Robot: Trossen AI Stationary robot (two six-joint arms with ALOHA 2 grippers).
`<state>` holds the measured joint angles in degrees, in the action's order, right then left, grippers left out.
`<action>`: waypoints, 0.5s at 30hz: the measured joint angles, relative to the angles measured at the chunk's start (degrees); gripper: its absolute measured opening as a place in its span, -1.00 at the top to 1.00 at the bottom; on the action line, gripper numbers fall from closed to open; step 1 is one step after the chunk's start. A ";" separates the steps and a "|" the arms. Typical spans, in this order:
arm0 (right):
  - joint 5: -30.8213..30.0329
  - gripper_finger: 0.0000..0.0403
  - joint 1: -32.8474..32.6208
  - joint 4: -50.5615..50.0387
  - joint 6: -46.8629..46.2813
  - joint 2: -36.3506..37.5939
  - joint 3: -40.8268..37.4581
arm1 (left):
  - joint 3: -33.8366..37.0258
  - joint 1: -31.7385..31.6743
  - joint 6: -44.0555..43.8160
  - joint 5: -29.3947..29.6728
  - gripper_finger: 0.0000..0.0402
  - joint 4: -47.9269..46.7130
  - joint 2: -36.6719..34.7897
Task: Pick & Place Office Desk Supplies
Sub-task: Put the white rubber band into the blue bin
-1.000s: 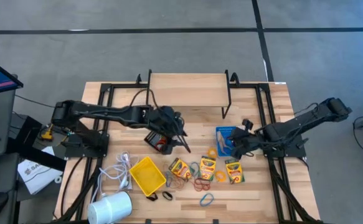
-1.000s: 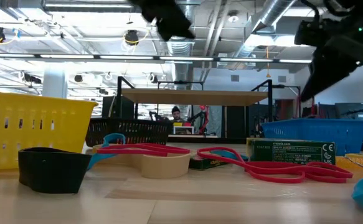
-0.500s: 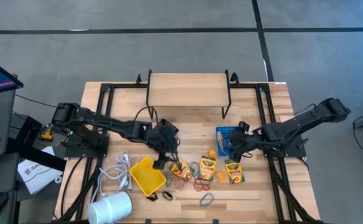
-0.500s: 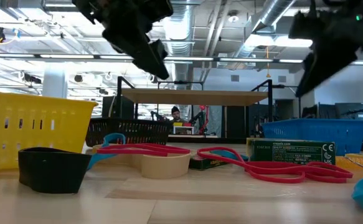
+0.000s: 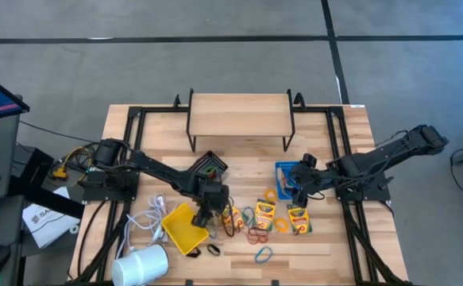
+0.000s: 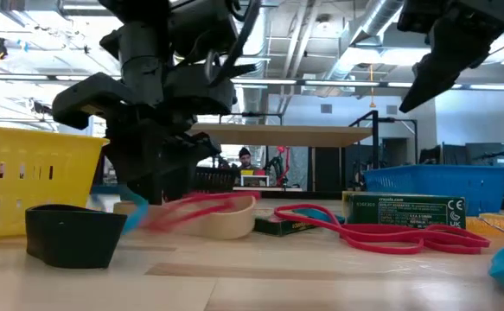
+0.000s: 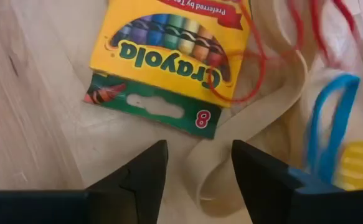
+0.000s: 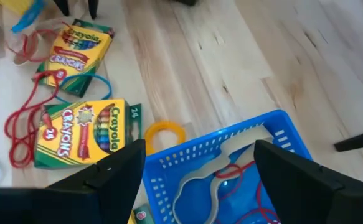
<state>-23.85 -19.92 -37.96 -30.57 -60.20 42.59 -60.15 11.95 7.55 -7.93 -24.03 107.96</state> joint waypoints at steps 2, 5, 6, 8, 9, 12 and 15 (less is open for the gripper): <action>0.01 -0.47 0.00 0.07 0.08 0.00 -0.02 | 0.05 0.13 0.66 0.33 0.12 0.07 -0.04; 0.01 -0.47 0.00 0.31 0.09 0.00 -0.02 | 0.10 0.15 2.62 0.34 0.22 -0.18 -0.61; 0.01 -0.47 0.02 0.31 0.09 0.00 -0.02 | 0.10 0.17 2.94 0.60 0.29 -0.33 -0.61; 0.01 -0.47 0.02 0.33 0.09 0.00 -0.02 | 0.10 0.49 4.08 0.70 0.53 -0.87 -0.59; 0.01 -0.47 0.02 0.35 0.09 0.00 -0.01 | 0.10 0.80 4.89 0.68 0.69 -1.09 -0.59; 0.01 -0.47 0.02 0.40 0.09 0.00 -0.02 | -0.06 1.74 5.99 1.72 0.93 -1.17 -0.74; 0.01 -0.47 0.02 0.46 0.09 0.00 -0.02 | -0.67 2.31 6.84 4.91 0.98 -2.06 -2.38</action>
<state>-23.83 -19.90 -37.50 -30.48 -60.20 42.57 -60.82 14.26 14.39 -3.03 -26.09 105.58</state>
